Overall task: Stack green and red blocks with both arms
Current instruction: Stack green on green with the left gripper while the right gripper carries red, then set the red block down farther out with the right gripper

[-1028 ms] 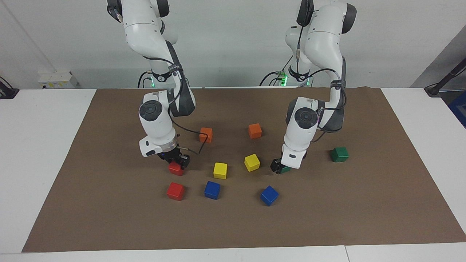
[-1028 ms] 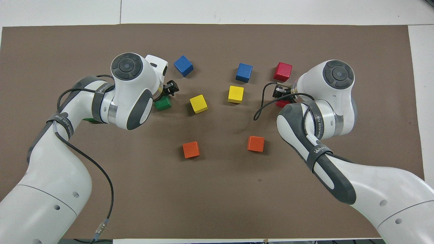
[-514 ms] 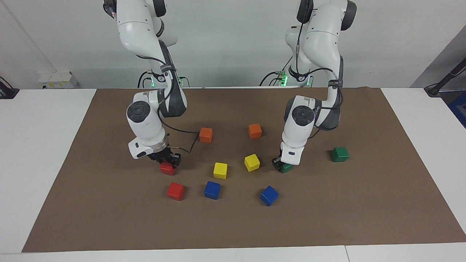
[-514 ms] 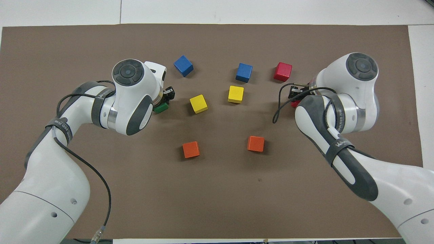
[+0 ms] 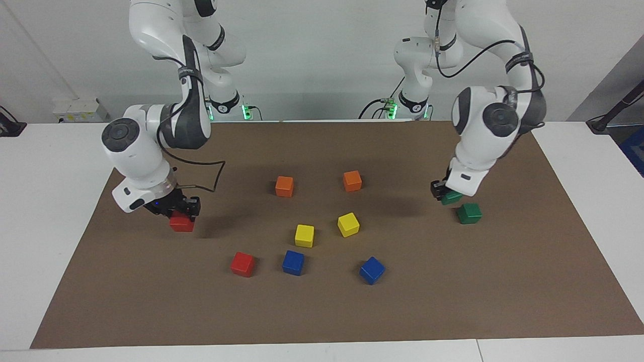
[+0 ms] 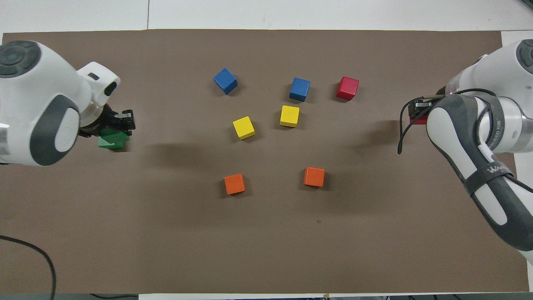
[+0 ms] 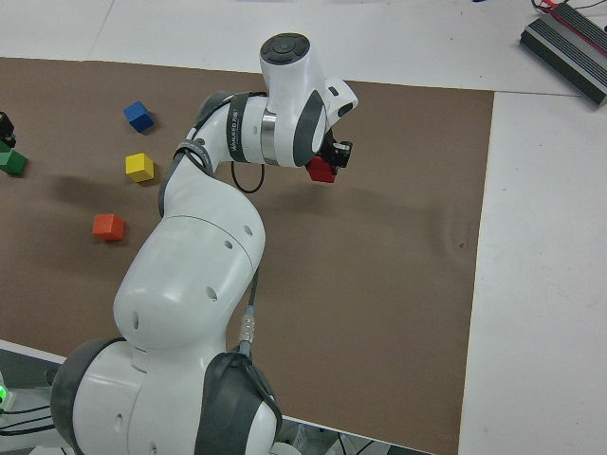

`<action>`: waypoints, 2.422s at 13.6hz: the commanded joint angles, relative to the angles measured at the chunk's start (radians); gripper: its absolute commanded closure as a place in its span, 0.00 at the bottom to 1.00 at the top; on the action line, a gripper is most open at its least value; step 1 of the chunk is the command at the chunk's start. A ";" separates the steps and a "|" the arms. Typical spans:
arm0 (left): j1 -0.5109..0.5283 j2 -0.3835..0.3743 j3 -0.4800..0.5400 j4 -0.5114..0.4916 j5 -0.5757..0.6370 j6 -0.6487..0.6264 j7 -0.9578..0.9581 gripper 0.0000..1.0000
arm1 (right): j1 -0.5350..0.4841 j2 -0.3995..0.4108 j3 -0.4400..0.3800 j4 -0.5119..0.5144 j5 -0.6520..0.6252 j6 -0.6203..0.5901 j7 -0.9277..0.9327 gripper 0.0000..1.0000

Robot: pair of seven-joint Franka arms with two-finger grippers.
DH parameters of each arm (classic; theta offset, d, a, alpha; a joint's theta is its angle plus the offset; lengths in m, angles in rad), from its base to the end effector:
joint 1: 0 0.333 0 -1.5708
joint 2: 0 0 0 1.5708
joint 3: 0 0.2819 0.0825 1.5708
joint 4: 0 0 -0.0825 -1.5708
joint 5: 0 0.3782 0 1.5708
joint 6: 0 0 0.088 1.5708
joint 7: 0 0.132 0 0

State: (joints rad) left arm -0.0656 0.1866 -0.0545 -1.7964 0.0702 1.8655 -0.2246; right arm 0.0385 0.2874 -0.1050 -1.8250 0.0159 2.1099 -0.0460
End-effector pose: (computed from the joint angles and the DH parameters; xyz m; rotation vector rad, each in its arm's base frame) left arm 0.5817 -0.0621 0.3777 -3.0598 -0.1232 0.1622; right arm 0.6122 -0.0373 0.3244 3.1254 -0.0381 -0.0027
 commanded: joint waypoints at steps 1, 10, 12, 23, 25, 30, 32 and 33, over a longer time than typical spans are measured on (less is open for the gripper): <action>0.087 -0.009 -0.011 -0.061 -0.015 0.049 0.227 1.00 | -0.048 -0.031 0.011 -0.128 -0.004 0.131 -0.096 1.00; 0.124 0.007 -0.008 -0.176 -0.017 0.250 0.272 1.00 | -0.065 0.045 0.013 -0.135 0.010 0.233 -0.124 1.00; 0.128 0.007 -0.010 -0.196 -0.020 0.274 0.269 1.00 | -0.065 0.046 0.013 -0.135 0.019 0.233 -0.121 1.00; 0.128 0.024 -0.008 -0.212 -0.043 0.311 0.241 1.00 | -0.039 0.001 0.010 -0.025 0.001 0.034 -0.120 0.00; 0.131 0.025 -0.008 -0.210 -0.043 0.311 0.243 1.00 | -0.012 0.009 0.010 0.118 -0.031 -0.136 -0.074 0.00; 0.138 0.040 -0.008 -0.212 -0.043 0.330 0.241 1.00 | 0.066 0.038 0.021 0.219 -0.054 -0.176 0.223 0.00; 0.136 0.042 -0.008 -0.212 -0.043 0.331 0.240 1.00 | 0.116 0.073 0.021 0.224 -0.039 -0.150 0.395 0.00; 0.135 0.042 -0.008 -0.212 -0.043 0.331 0.240 1.00 | 0.123 0.099 0.024 0.225 -0.039 -0.116 0.444 0.00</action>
State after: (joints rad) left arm 0.0627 0.2226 -0.0579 -1.9889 0.0417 2.1652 0.0205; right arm 0.1500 0.3228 -0.0876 -1.6285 -0.0206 1.9513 0.2887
